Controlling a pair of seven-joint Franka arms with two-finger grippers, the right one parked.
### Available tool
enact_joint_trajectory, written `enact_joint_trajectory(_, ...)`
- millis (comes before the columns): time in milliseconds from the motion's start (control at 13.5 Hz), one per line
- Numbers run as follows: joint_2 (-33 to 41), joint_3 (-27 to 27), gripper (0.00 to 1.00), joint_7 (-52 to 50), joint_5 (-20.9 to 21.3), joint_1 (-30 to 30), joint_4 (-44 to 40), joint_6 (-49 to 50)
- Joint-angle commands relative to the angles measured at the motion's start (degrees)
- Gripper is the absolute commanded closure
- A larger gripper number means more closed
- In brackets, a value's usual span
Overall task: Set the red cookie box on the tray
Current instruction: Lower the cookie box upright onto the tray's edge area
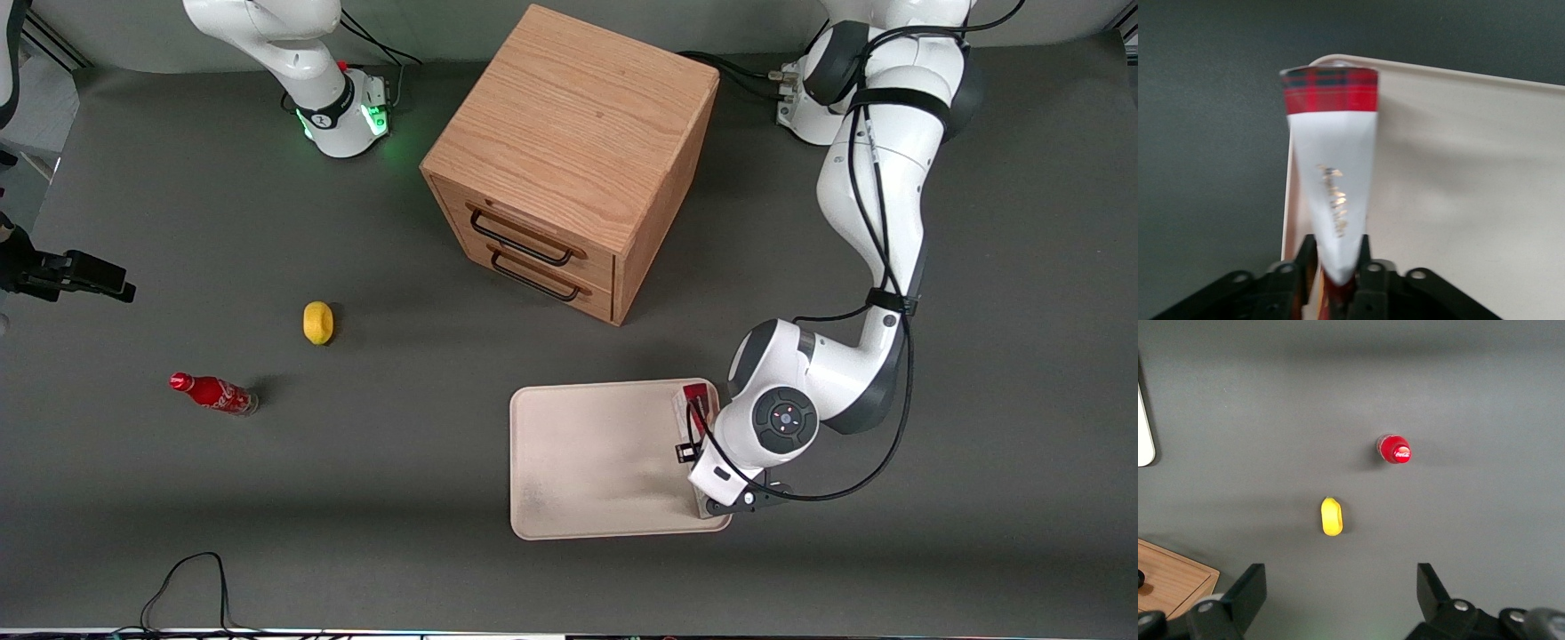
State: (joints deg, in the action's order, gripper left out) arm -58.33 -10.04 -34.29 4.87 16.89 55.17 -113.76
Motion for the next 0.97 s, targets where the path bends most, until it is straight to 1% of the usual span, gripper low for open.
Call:
enact_joint_trajectory(0, 1.03, 0.55, 0.0, -0.77, 0.84, 0.43, 1.16, -0.94)
enact_joint_trajectory(297, 3.13, 0.55, 0.0, -0.51, 1.28, -0.01, 1.86, 1.69)
enact_joint_trajectory(520, 8.04, 0.46, 0.0, -1.29, 1.11, -0.19, 3.09, 8.62)
enact_joint_trajectory(743, 17.78, 0.46, 0.0, -0.51, 0.93, -0.45, 10.8, 13.12)
enact_joint_trajectory(818, 22.17, 0.37, 0.0, -0.25, 0.84, -0.71, 15.36, 13.12)
enact_joint_trajectory(892, 27.34, 0.11, 0.0, 1.49, 0.49, -2.8, 20.45, 13.04)
